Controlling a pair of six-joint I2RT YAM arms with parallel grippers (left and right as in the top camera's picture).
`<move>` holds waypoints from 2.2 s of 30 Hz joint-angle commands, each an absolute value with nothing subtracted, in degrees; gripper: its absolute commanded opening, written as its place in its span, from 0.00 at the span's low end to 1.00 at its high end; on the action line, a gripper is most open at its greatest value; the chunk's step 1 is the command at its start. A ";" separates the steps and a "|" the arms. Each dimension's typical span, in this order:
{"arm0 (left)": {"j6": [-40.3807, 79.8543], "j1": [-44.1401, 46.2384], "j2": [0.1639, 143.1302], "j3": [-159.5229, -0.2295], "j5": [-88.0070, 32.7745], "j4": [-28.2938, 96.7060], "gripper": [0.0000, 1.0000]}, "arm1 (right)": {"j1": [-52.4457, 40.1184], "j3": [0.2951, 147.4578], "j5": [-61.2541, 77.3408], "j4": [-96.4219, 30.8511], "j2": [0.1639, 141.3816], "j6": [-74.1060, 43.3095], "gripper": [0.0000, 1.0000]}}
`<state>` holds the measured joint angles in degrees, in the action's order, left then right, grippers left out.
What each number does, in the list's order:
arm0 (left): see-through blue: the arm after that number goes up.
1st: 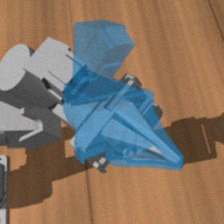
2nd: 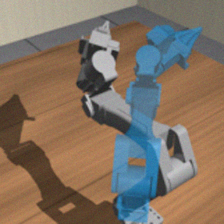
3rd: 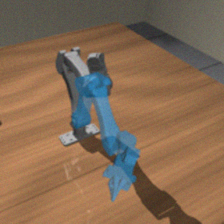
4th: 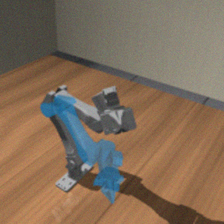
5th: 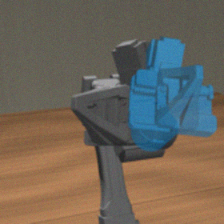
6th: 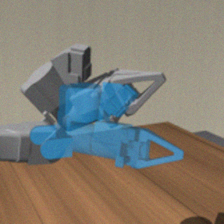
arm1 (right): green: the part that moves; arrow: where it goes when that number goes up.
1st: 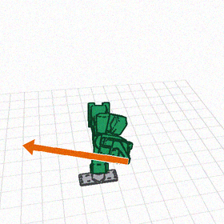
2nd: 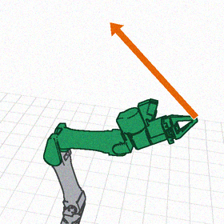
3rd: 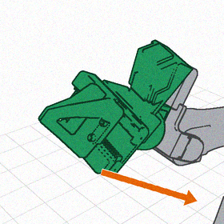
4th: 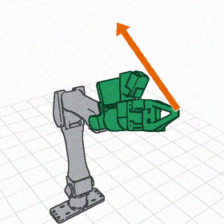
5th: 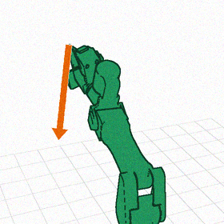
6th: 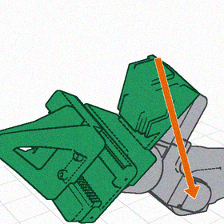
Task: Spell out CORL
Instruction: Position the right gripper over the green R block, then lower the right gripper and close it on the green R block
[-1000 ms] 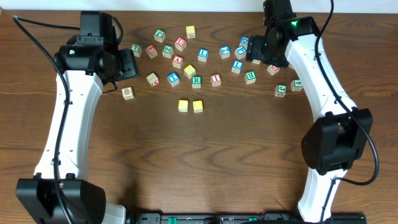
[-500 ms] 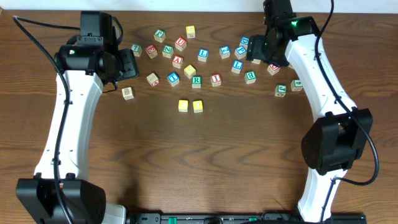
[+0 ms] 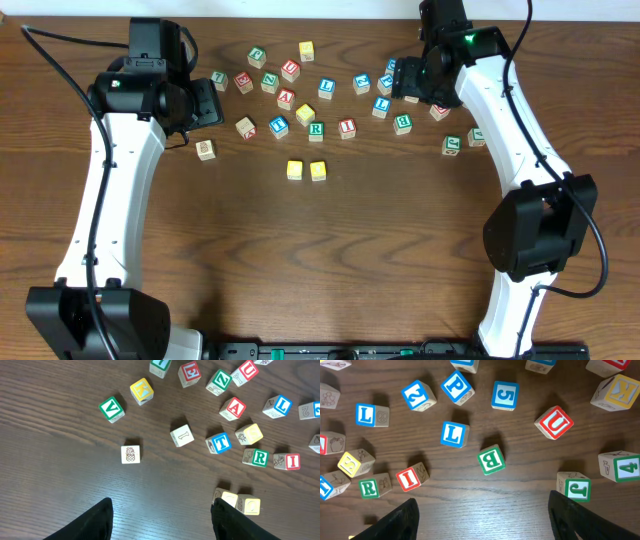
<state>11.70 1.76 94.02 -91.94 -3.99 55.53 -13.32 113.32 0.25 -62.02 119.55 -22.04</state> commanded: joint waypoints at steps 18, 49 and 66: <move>11.46 0.97 94.43 -92.09 2.33 55.07 0.62 | -26.24 114.43 4.89 -50.46 124.11 -23.14 0.73; 13.17 -5.08 94.43 -92.09 2.42 56.40 0.62 | -34.02 114.41 0.45 -42.37 138.39 -23.09 0.55; 13.19 -5.08 94.43 -92.09 2.39 56.53 0.62 | -34.06 114.43 -2.02 -42.15 138.89 -23.09 0.43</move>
<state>12.25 -5.04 94.02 -91.94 1.72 56.38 -33.67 113.67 -1.08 -42.33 138.08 -22.96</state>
